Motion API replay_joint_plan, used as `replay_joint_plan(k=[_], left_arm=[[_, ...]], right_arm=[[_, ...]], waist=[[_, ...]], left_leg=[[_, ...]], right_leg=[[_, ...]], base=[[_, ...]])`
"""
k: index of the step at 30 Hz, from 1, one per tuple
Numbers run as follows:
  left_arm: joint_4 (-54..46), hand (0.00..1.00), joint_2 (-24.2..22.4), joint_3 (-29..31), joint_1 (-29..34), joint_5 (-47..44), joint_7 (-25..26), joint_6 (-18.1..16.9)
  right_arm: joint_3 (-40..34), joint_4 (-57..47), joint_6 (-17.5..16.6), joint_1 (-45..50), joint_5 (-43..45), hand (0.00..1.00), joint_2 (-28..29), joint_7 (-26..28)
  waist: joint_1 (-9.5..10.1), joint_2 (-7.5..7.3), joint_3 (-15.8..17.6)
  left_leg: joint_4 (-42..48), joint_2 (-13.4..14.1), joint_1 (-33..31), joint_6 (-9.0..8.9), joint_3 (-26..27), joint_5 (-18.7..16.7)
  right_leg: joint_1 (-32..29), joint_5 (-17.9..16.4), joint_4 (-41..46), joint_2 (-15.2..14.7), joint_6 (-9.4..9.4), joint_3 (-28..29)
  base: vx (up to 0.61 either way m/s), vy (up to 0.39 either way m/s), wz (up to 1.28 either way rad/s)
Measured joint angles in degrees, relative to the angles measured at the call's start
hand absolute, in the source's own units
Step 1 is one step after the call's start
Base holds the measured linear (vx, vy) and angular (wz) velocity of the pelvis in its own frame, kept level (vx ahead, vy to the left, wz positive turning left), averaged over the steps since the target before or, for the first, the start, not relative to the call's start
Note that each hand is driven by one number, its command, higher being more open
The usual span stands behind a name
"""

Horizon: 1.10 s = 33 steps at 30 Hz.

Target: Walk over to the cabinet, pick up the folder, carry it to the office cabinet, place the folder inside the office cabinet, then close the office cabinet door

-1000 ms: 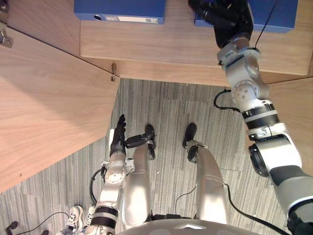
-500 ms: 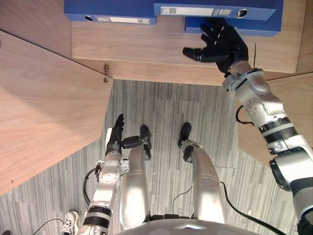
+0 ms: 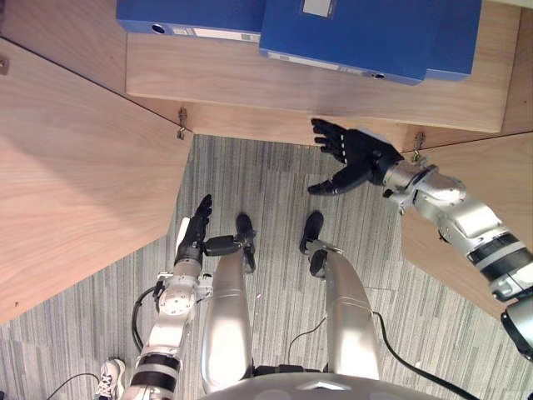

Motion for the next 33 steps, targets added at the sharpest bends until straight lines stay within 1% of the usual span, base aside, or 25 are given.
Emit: replay_joint_plan(k=[2, 3, 4, 5, 6, 7, 8, 10, 12, 13, 14, 16, 20, 24, 29, 33], left_arm=[[0.0, 1.00, -0.1, 0.0, 0.1, 0.1, -0.1, 0.0], [0.0, 1.00, -0.3, 0.0, 0.2, 0.1, -0.1, 0.0], [0.0, 1.00, -0.4, 0.0, 0.4, 0.1, 0.0, -0.2], [0.0, 1.00, -0.6, 0.1, 0.6, 0.1, 0.1, -0.3], [0.0, 1.00, -1.2, 0.5, 0.7, 0.2, 0.2, -0.3], [0.1, 1.00, -1.9, 0.9, 0.7, 0.9, 0.6, -0.3], [0.1, 1.00, -2.3, 1.1, 0.6, 1.3, 0.7, -0.3], [0.4, 1.00, -3.9, 1.8, -0.2, 2.3, 1.9, -0.3], [1.2, 1.00, -4.6, 2.0, -1.5, 2.3, 2.5, -0.2], [1.4, 1.00, -5.1, 2.1, -2.1, 2.4, 2.9, -0.2], [1.5, 1.00, -5.3, 2.1, -2.4, 2.5, 3.2, -0.2], [2.4, 1.00, -5.6, 2.2, -3.9, 3.5, 3.8, -0.1], [2.5, 1.00, -6.2, 2.5, -4.5, 4.4, 4.7, 0.1], [2.6, 1.00, -7.6, 4.4, -5.3, 4.5, 5.8, 0.6], [2.9, 1.00, -7.8, 4.6, -5.9, 4.6, 6.6, 0.9], [3.1, 1.00, -8.0, 4.5, -6.0, 4.6, 7.0, 1.0]], right_arm=[[-0.9, -1.6, -0.1, 1.3, -1.1, 1.00, 0.0, -0.6], [-2.6, -3.2, -0.1, 2.9, -2.2, 1.00, 0.2, -1.1], [-5.4, -5.9, -0.9, 5.7, -4.1, 0.00, 0.8, -2.7], [-7.2, -7.2, -1.2, 6.9, -5.2, 0.00, 1.5, -3.4], [-11.1, -9.4, -1.9, 8.8, -7.2, 0.00, 3.6, -4.9], [-14.3, -11.4, -3.0, 10.1, -11.1, 0.00, 5.9, -7.7], [-15.9, -12.4, -3.3, 10.5, -12.7, 0.00, 7.1, -9.0], [-20.4, -14.7, -5.1, 10.8, -20.6, 0.00, 10.7, -14.1], [-22.6, -16.0, -5.6, 10.6, -24.8, 0.00, 12.7, -16.7], [-23.2, -16.7, -5.9, 10.4, -29.3, 0.00, 13.7, -18.5], [-23.2, -17.0, -6.0, 10.3, -31.0, 0.00, 14.0, -19.1], [-23.2, -17.4, -6.0, 10.3, -37.8, 0.00, 15.6, -20.7], [-23.2, -17.4, -6.0, 10.3, -45.0, 0.00, 18.4, -22.0], [-23.2, -17.4, -5.1, 9.8, -51.6, 0.00, 20.7, -22.9], [-23.2, -16.7, -4.4, 8.0, -54.3, 0.00, 23.1, -24.2], [-23.2, -14.0, -3.4, 5.6, -56.4, 0.00, 25.5, -25.9]], waist=[[0.01, -0.03, 0.0], [0.06, -0.03, 0.0], [0.11, -0.06, 0.0], [0.11, -0.07, 0.0], [0.01, -0.07, 0.0], [-0.10, -0.08, 0.0], [-0.12, -0.08, 0.0], [-0.12, -0.07, 0.0], [-0.10, -0.07, 0.0], [-0.11, -0.07, 0.0], [-0.11, -0.07, 0.0], [-0.11, -0.06, 0.0], [-0.16, -0.06, 0.0], [-0.09, -0.03, 0.0], [-0.03, 0.00, 0.0], [0.10, 0.01, 0.0]], left_leg=[[-0.3, 0.0, 0.5, 0.00, 0.1, 0.0], [-0.5, 0.0, 0.8, 0.00, 0.1, 0.0], [-0.7, 0.0, 1.1, 0.00, 0.1, 0.0], [-0.7, 0.0, 1.2, -0.03, 0.2, 0.0], [-0.8, 0.0, 1.2, -0.04, 0.3, 0.0], [-1.0, 0.0, 1.2, -0.04, 0.4, 0.0], [-1.0, 0.0, 1.3, -0.04, 0.5, 0.0], [-1.2, -0.1, 1.4, -0.04, 0.6, 0.0], [-1.1, -0.1, 1.4, -0.05, 0.6, 0.0], [-1.1, -0.1, 1.4, -0.05, 0.6, 0.0], [-1.0, -0.1, 1.4, -0.07, 0.7, 0.0], [-1.0, -0.1, 1.4, -0.17, 0.7, -0.1], [-0.5, 0.0, 1.3, -0.22, 0.7, -0.4], [0.0, 0.1, 1.1, -0.23, 0.7, -0.6], [0.5, 0.1, 0.3, -0.20, 0.6, -0.6], [0.7, 0.1, 0.0, -0.19, 0.5, -0.6]], right_leg=[[0.4, 0.0, -0.2, 0.0, 0.00, 0.0], [0.8, 0.0, -0.4, 0.1, 0.00, 0.0], [1.1, 0.0, -0.6, 0.1, 0.01, 0.0], [1.1, 0.0, -0.8, 0.1, 0.03, 0.0], [1.1, 0.0, -1.0, 0.1, 0.04, 0.1], [1.1, 0.0, -1.1, 0.1, 0.06, 0.1], [1.1, 0.0, -1.2, 0.1, 0.08, 0.1], [1.1, 0.1, -1.4, 0.1, 0.10, 0.2], [1.1, 0.1, -1.4, 0.1, 0.10, 0.2], [1.1, 0.1, -1.4, 0.1, 0.10, 0.2], [1.1, 0.1, -1.4, 0.1, 0.10, 0.2], [1.1, 0.1, -1.4, 0.1, 0.10, 0.2], [1.1, 0.0, -1.1, 0.1, 0.12, 0.3], [1.0, 0.0, -0.9, 0.1, 0.15, 0.3], [0.3, 0.0, -0.7, 0.1, 0.14, 0.3], [-0.2, 0.0, -0.4, 0.0, 0.13, 0.4]], base=[[0.00, 0.000, 0.00], [0.00, 0.000, 0.00], [0.00, 0.000, 0.00], [0.00, 0.000, 0.00], [0.00, 0.000, 0.00], [0.00, 0.024, -0.03], [0.00, 0.000, 0.00], [0.00, 0.000, 0.00], [0.00, 0.000, 0.00], [0.00, 0.000, 0.00], [0.00, 0.000, 0.00], [0.00, 0.000, 0.00], [0.00, 0.000, 0.00], [-0.02, 0.007, -0.01], [0.00, 0.000, 0.00], [0.00, 0.000, 0.00]])
